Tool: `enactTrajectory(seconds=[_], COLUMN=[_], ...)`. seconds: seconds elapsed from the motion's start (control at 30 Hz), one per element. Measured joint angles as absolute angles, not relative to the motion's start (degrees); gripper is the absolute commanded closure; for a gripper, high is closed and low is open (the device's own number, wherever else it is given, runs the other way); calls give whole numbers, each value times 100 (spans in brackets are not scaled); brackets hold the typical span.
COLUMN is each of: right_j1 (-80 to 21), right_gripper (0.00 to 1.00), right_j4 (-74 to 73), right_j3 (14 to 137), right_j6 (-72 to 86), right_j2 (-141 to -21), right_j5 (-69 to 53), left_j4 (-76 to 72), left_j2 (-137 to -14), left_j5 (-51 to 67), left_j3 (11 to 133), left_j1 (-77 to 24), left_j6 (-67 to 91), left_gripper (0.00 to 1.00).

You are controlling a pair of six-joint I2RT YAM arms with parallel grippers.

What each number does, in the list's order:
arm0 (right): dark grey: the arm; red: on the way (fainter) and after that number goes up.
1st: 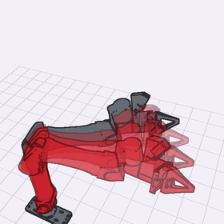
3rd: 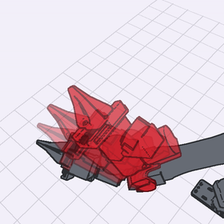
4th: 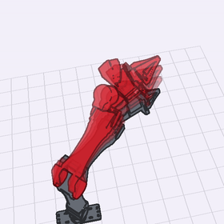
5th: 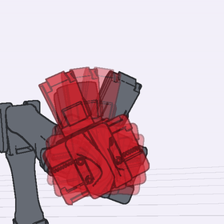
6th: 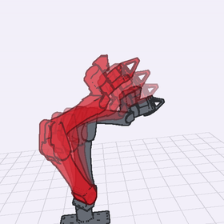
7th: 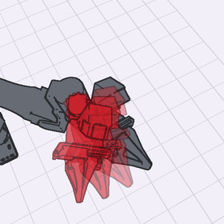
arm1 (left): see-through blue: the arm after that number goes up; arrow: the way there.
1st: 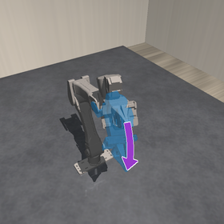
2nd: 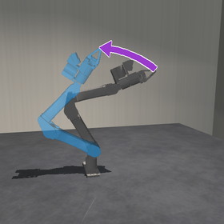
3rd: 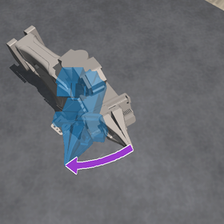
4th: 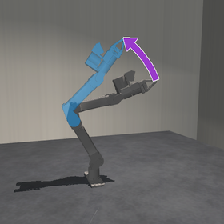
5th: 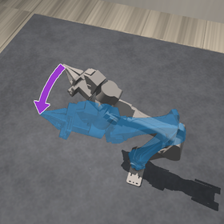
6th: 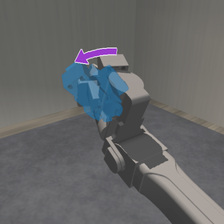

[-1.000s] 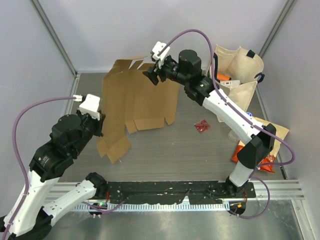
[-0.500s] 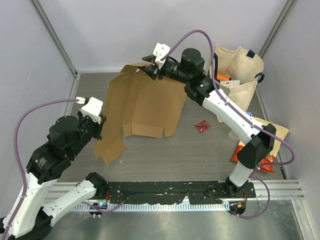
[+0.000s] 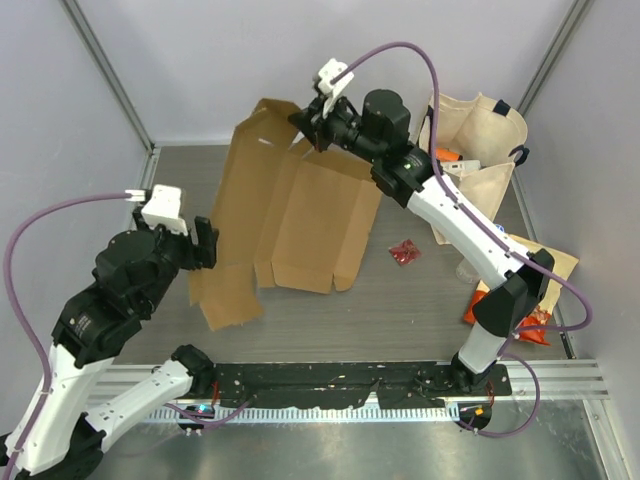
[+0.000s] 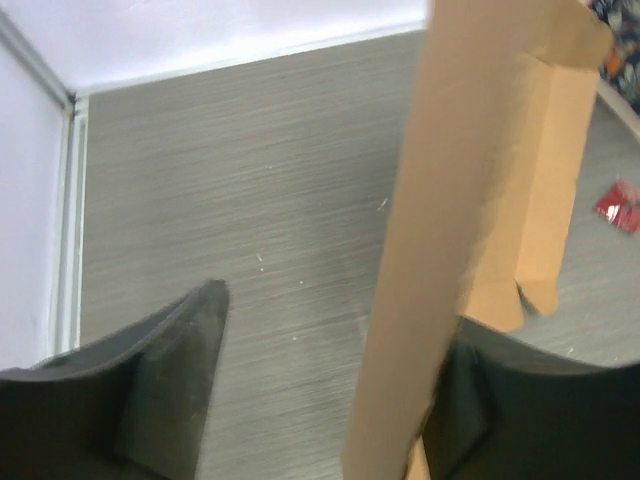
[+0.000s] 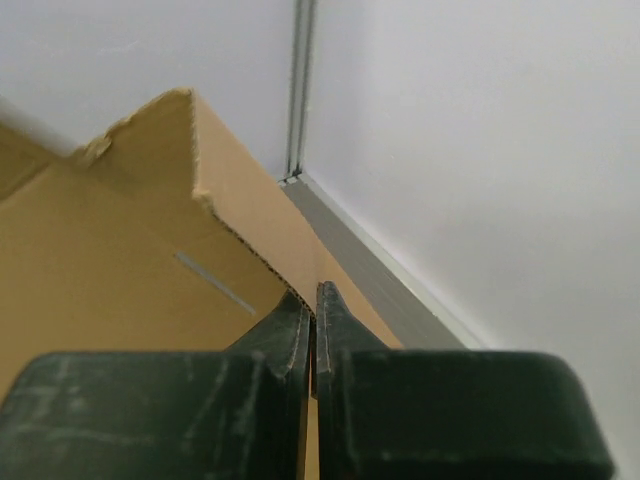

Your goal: Fold the paper box

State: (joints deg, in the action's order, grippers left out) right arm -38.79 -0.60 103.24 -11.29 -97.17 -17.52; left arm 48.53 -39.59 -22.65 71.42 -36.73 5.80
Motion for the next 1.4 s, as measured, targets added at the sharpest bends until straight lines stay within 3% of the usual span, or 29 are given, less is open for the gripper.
enactTrajectory(seconds=[0.03, 0.2, 0.37, 0.57, 0.77, 0.9, 1.0, 1.17, 1.23, 1.3, 1.37, 1.4], right_j1=[-3876, -3778, -3352, -2635, -2641, -2670, -2657, -2390, -2178, -1999, -1824, -1747], right_gripper=[99, 99, 99, 99, 98, 98, 99, 99, 99, 99, 99, 99], right_j4=[-268, -1361, -1898, -1721, -851, 47, 631, 1081, 1208, 1310, 1380, 1413], right_j3=[10497, 11419, 11231, 9172, 6991, 6259, 5940, 5618, 5603, 5603, 5603, 5603], right_j6=[-873, 386, 1304, 1798, 1730, 1616, 1441, 1114, 930, 722, 550, 480], right_j2=[-9741, -9830, -9786, -9509, -8952, -8694, -8552, -8322, -8307, -8307, -8309, -8318], right_j5=[-1520, -287, 252, 198, -121, -246, -336, -711, -998, -1288, -1619, -1756], left_j4=[4869, 4847, 4757, 4558, 4241, 3787, 3234, 2493, 2200, 2064, 2115, 2106], left_j2=[-3975, -4091, -3942, -3793, -4287, -5559, -6573, -7730, -7756, -7787, -7999, -8099], left_j5=[-2388, -3190, -3498, -3476, -3111, -2084, -666, 862, 1190, 1439, 1594, 1621], left_j3=[7199, 7730, 7752, 7395, 7170, 7249, 7253, 7229, 7238, 7426, 7988, 8221], left_j1=[-3673, -3673, -3673, -3673, -3671, -3192, -2248, -961, -781, -753, -755, -762], left_j6=[690, 1374, 1802, 2056, 2250, 2508, 2735, 3006, 2910, 2641, 2176, 1999], left_gripper=[0, 1, 0, 1, 0, 3, 13, 16, 32, 40, 38, 32])
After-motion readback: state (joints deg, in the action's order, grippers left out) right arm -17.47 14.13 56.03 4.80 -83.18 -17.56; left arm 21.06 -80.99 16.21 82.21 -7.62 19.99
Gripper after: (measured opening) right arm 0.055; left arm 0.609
